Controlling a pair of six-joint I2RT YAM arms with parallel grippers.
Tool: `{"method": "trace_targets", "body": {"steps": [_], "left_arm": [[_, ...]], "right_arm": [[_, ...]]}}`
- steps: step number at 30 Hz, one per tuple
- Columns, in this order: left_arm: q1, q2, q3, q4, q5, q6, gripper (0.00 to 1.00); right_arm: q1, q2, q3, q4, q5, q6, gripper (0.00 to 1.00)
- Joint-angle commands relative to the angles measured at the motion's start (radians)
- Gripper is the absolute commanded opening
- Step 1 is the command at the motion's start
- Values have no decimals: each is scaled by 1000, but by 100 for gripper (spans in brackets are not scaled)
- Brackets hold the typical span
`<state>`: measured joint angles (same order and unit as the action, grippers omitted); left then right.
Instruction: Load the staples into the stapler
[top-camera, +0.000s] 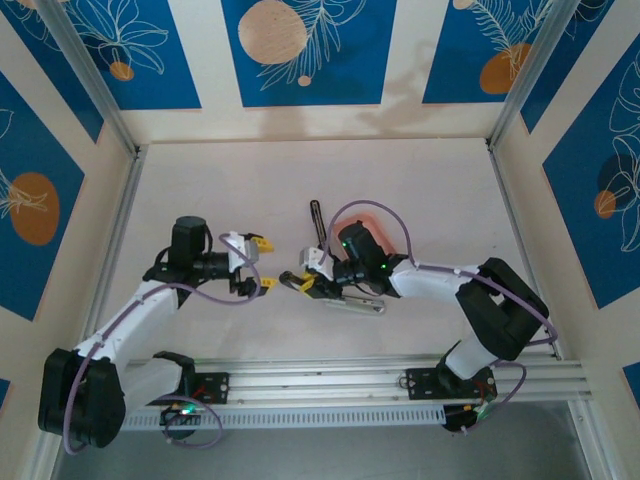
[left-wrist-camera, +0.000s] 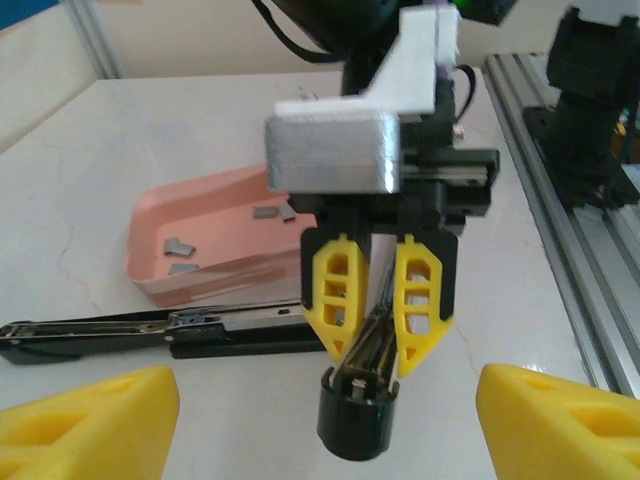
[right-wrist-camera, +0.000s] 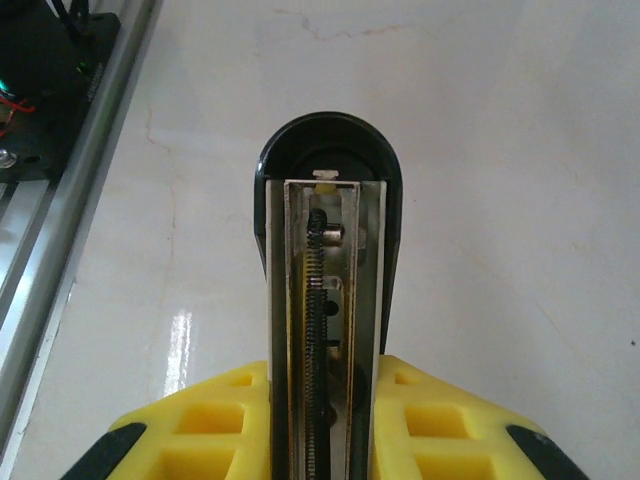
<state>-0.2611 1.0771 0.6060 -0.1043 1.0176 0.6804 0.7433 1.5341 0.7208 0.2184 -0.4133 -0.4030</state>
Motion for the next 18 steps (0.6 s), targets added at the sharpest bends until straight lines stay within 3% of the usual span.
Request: {"method": "trace_targets", "body": {"steps": [1, 9, 16, 18], "left_arm": [[-24, 19, 25, -117, 34, 123, 76], [-78, 66, 25, -96, 14, 110, 69], [-102, 70, 21, -97, 1, 106, 58], [-102, 63, 24, -112, -1, 109, 50]], "right_arm": [[11, -46, -16, 109, -66, -25, 12], [45, -66, -37, 188, -66, 35, 12], [60, -67, -48, 241, -63, 71, 12], [63, -69, -50, 248, -63, 78, 12]]}}
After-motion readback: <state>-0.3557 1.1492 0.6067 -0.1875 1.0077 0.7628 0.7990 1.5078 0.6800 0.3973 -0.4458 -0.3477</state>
